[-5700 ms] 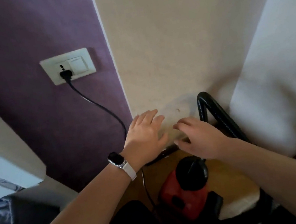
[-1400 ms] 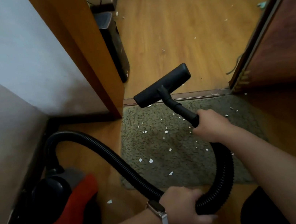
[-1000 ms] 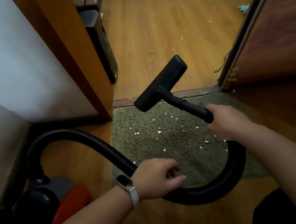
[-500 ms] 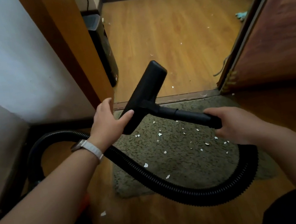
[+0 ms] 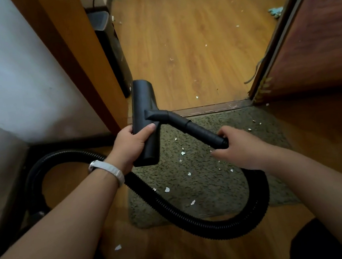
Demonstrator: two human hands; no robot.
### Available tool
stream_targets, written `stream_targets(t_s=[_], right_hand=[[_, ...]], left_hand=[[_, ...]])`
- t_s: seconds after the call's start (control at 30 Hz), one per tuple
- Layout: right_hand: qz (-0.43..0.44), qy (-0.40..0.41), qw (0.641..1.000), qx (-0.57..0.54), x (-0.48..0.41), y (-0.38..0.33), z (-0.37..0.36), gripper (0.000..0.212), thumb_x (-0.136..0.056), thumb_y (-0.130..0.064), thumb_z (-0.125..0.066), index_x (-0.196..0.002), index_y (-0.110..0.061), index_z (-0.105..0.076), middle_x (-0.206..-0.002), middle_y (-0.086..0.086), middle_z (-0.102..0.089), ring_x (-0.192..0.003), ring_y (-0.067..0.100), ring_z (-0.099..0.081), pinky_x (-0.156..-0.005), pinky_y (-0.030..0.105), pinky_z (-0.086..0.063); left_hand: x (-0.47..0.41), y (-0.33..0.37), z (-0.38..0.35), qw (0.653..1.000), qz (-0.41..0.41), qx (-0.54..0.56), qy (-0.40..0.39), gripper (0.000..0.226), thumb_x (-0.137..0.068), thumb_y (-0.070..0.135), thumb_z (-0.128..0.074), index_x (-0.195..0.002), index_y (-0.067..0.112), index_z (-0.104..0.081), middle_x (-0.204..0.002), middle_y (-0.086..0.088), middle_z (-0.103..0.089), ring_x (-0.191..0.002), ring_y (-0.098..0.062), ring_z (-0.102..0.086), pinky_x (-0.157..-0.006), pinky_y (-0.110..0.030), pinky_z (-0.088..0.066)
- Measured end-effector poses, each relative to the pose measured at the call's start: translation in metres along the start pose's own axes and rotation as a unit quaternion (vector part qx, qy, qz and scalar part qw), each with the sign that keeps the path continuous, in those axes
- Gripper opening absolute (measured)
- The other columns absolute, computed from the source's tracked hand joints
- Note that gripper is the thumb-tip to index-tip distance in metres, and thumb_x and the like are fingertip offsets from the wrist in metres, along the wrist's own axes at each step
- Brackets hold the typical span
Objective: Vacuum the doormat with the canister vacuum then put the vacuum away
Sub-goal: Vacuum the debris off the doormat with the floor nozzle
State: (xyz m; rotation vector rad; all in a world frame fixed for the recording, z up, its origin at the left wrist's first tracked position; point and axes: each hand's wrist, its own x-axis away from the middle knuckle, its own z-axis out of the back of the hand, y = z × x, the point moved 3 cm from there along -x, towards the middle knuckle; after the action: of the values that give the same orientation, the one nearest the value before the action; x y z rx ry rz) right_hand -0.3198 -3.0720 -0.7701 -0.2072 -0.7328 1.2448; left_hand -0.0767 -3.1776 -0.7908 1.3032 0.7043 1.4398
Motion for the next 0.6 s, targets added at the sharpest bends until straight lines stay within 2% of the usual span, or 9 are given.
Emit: stream_targets(t_s=[0.1,0.2,0.3,0.4,0.5,0.6], right_hand=[[-0.013,-0.028,0.998,-0.048,0.002,0.000,-0.017,0.025,-0.089,-0.040,-0.065,-0.104,-0.026,-0.051,-0.088,0.004,-0.063,-0.071,0.023,-0.066,-0.067,0.041,-0.057],[-0.006,0.020,1.000,-0.002,0.000,0.001,-0.022,0.025,-0.090,-0.041,-0.062,-0.104,-0.026,-0.049,-0.086,0.002,-0.062,-0.072,0.022,-0.063,-0.068,0.039,-0.054],[0.001,0.055,0.998,0.032,-0.002,-0.002,-0.021,0.028,-0.090,-0.041,-0.060,-0.112,-0.029,-0.047,-0.086,0.000,-0.062,-0.072,0.023,-0.063,-0.068,0.038,-0.055],[0.013,0.069,0.997,0.035,-0.004,-0.006,-0.024,0.027,-0.091,-0.038,-0.059,-0.115,-0.032,-0.047,-0.083,-0.001,-0.062,-0.070,0.022,-0.062,-0.066,0.037,-0.055],[0.017,0.078,0.996,0.031,-0.007,-0.009,-0.022,0.022,-0.089,-0.038,-0.060,-0.109,-0.035,-0.050,-0.079,-0.003,-0.063,-0.066,0.021,-0.063,-0.064,0.038,-0.057],[0.031,0.079,0.996,0.037,-0.009,-0.015,-0.021,0.021,-0.089,-0.034,-0.060,-0.108,-0.036,-0.051,-0.079,-0.002,-0.063,-0.065,0.021,-0.063,-0.063,0.037,-0.056]], left_hand=[[0.005,-0.003,-0.013,0.998,0.015,0.038,-0.042,0.042,-0.086,0.036,-0.074,-0.115,0.007,-0.063,-0.101,-0.013,-0.072,-0.084,-0.025,-0.071,-0.066,-0.032,-0.056],[0.005,-0.008,-0.021,0.997,0.032,0.058,-0.045,0.044,-0.086,0.037,-0.074,-0.118,0.008,-0.063,-0.105,-0.015,-0.073,-0.091,-0.028,-0.072,-0.073,-0.036,-0.057],[0.002,-0.013,-0.022,0.996,0.046,0.057,-0.042,0.047,-0.088,0.039,-0.072,-0.121,0.007,-0.061,-0.107,-0.013,-0.072,-0.095,-0.027,-0.071,-0.076,-0.036,-0.056],[0.002,-0.015,-0.014,0.998,0.049,0.016,-0.041,0.051,-0.089,0.043,-0.070,-0.125,0.009,-0.057,-0.110,-0.009,-0.070,-0.096,-0.023,-0.070,-0.077,-0.035,-0.057],[0.004,-0.013,0.013,0.996,0.047,-0.061,-0.052,0.063,-0.085,0.050,-0.071,-0.132,0.014,-0.051,-0.120,-0.005,-0.065,-0.101,-0.018,-0.068,-0.089,-0.037,-0.055],[0.011,-0.006,0.048,0.986,0.015,-0.160,-0.032,0.053,-0.089,0.048,-0.068,-0.129,0.019,-0.051,-0.115,0.001,-0.064,-0.098,-0.013,-0.066,-0.079,-0.031,-0.053]])
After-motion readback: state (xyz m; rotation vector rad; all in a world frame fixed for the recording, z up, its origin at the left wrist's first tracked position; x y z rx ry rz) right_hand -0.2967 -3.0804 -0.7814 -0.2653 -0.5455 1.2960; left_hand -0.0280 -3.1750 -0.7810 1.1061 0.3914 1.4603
